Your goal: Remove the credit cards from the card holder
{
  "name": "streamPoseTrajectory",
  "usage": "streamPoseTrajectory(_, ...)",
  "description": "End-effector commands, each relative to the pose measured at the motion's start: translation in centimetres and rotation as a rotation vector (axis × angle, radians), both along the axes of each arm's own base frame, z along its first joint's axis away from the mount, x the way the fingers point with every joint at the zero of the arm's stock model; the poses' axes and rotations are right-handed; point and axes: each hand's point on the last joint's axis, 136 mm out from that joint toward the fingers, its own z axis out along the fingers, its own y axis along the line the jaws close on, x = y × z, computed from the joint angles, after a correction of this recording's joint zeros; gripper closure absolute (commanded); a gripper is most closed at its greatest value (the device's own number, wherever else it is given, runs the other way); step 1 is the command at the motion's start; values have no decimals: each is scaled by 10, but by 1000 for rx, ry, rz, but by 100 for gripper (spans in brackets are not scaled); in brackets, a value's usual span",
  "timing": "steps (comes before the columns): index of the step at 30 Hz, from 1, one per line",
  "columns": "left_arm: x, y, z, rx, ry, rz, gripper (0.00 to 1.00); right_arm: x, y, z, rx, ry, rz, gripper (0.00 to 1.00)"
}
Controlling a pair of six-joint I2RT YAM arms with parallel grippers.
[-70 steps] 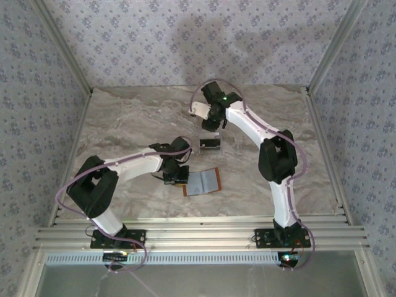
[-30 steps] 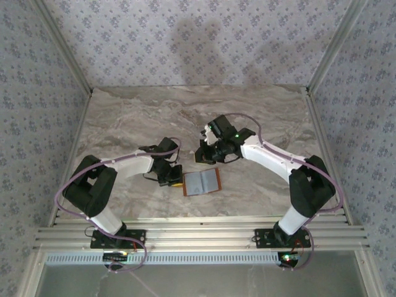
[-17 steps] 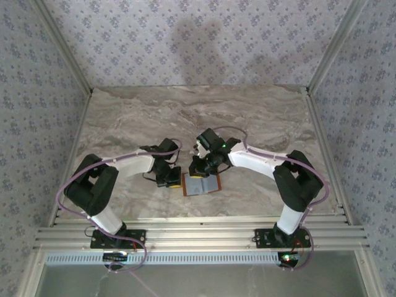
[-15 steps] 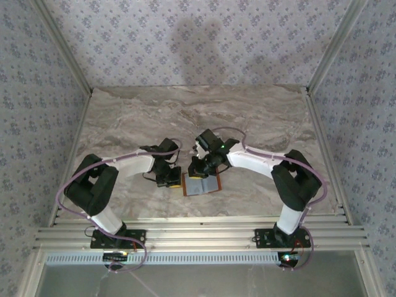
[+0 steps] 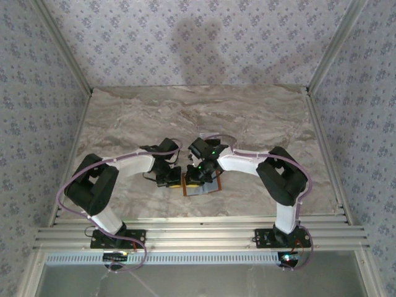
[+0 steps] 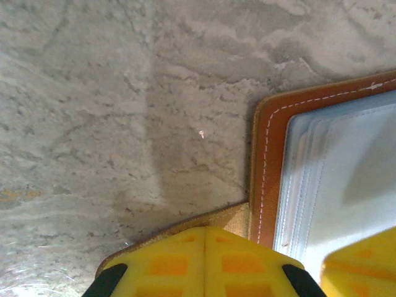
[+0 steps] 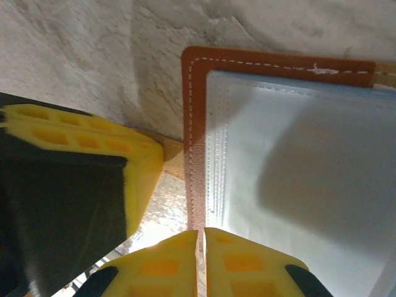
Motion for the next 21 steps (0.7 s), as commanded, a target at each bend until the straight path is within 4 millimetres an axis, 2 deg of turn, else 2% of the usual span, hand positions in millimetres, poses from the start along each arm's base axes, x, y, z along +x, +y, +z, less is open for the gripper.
streamPoseTrajectory(1, -2, 8, -6, 42, 16, 0, 92, 4, -1, -7, -41, -15, -18, 88)
streamPoseTrajectory(4, -2, 9, -6, 44, 16, 1, 92, 4, -8, -14, -82, -16, -22, 84)
streamPoseTrajectory(15, -1, 8, -4, 43, 12, 1, 92, 3, -30, -19, -206, -45, -15, 71)
streamPoseTrajectory(16, -2, 9, -4, 44, 14, 2, 92, 10, -25, -11, -197, -67, -16, 70)
streamPoseTrajectory(21, -2, 8, -4, 43, 16, 4, 92, 10, -34, -9, -268, -92, 2, 64)
